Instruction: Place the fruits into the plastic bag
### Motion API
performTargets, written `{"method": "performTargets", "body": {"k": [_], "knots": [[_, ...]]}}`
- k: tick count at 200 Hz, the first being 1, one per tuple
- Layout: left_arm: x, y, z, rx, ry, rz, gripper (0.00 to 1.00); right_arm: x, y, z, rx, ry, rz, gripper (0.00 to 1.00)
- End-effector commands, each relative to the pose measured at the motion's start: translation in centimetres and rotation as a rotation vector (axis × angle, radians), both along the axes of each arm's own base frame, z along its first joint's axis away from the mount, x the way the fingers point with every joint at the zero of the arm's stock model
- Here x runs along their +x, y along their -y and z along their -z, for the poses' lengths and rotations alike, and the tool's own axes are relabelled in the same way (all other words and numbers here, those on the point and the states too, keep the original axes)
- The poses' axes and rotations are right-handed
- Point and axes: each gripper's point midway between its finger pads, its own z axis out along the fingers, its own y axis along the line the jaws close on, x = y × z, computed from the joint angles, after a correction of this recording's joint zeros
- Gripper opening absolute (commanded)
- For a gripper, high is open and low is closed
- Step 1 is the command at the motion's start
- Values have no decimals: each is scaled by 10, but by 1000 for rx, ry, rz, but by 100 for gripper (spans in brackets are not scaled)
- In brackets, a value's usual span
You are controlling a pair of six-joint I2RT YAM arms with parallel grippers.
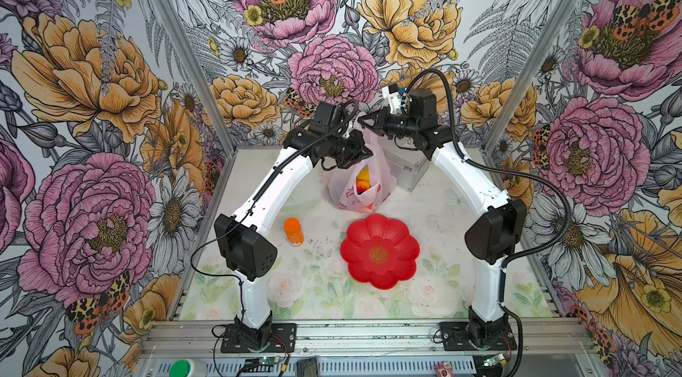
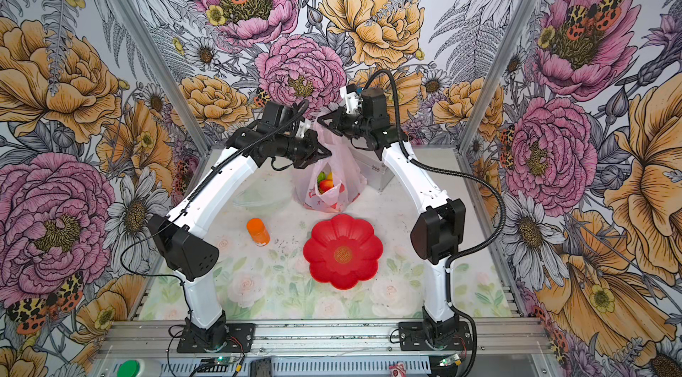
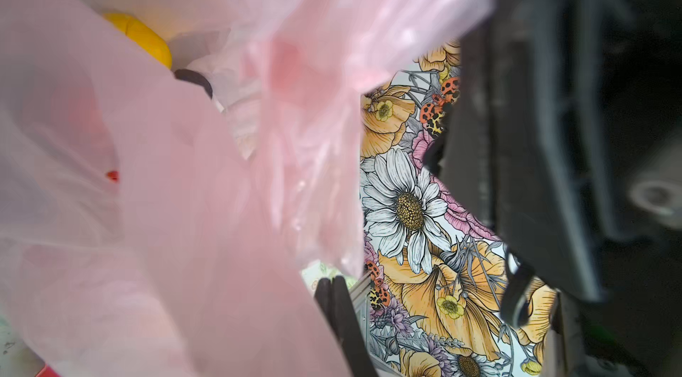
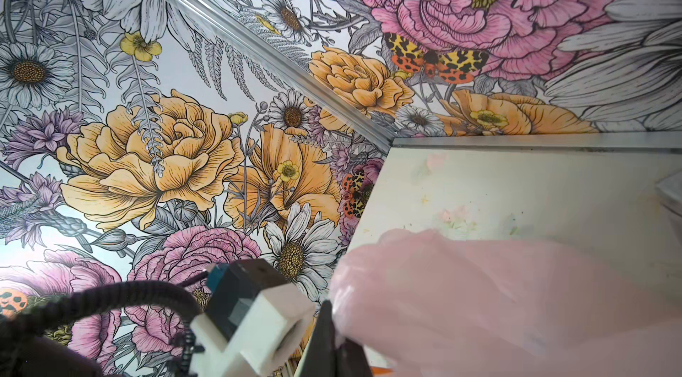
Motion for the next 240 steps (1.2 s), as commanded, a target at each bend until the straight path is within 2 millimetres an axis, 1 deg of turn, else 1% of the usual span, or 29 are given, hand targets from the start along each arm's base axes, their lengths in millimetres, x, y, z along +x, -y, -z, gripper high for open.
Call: {"method": "performTargets", "body": {"k": [1, 17, 30, 35, 45, 46, 48, 59, 82, 110, 121, 126, 150, 162, 180, 188, 193, 212, 226, 240], "knots": [[-5, -6, -5, 26, 44, -7, 0, -2, 16, -20, -1, 62, 55, 0], [-10, -1, -8, 29, 58, 8, 0, 0, 19, -22, 0, 67, 66, 0], [-15, 1, -3, 45, 58, 20, 0, 1, 18, -23, 10, 63, 56, 0], [-17, 2, 2, 56, 51, 23, 0, 2, 15, -21, 13, 56, 48, 0], [-21, 4, 19, 88, 30, 30, 0, 4, 11, -14, 17, 37, 35, 0], [-24, 3, 12, 82, 43, 31, 0, 5, 11, -13, 17, 35, 35, 0], [-28, 2, 9, 82, 50, 33, 0, 5, 10, -12, 17, 32, 32, 0], [-37, 3, 21, 110, 38, 45, 0, 7, 4, -1, 12, 8, 25, 0], [-53, 10, 52, 148, 5, 77, 0, 15, -9, 35, 10, -71, 14, 0], [-72, 14, 90, 176, -35, 98, 0, 16, -30, 77, -5, -147, 1, 0], [-76, 12, 104, 186, -45, 99, 0, 16, -37, 95, -21, -175, 0, 0], [-79, 10, 113, 195, -57, 99, 0, 15, -40, 103, -29, -188, 0, 0], [-86, 0, 147, 229, -96, 93, 0, 15, -45, 146, -70, -260, 10, 0], [-88, -4, 158, 240, -121, 87, 0, 13, -47, 166, -89, -296, 9, 0], [-89, -3, 160, 236, -123, 92, 0, 10, -47, 188, -110, -338, 6, 0], [-89, -2, 158, 233, -117, 95, 0, 9, -45, 193, -115, -347, 7, 0], [-89, -2, 156, 230, -115, 95, 2, 8, -45, 196, -120, -349, 7, 0], [-88, -2, 150, 223, -102, 90, 9, 6, -42, 198, -126, -352, 4, 0], [-88, -2, 146, 216, -97, 89, 14, 4, -41, 194, -122, -345, 0, 0], [-88, -2, 139, 206, -85, 87, 19, 2, -38, 188, -122, -332, -2, 8]]}}
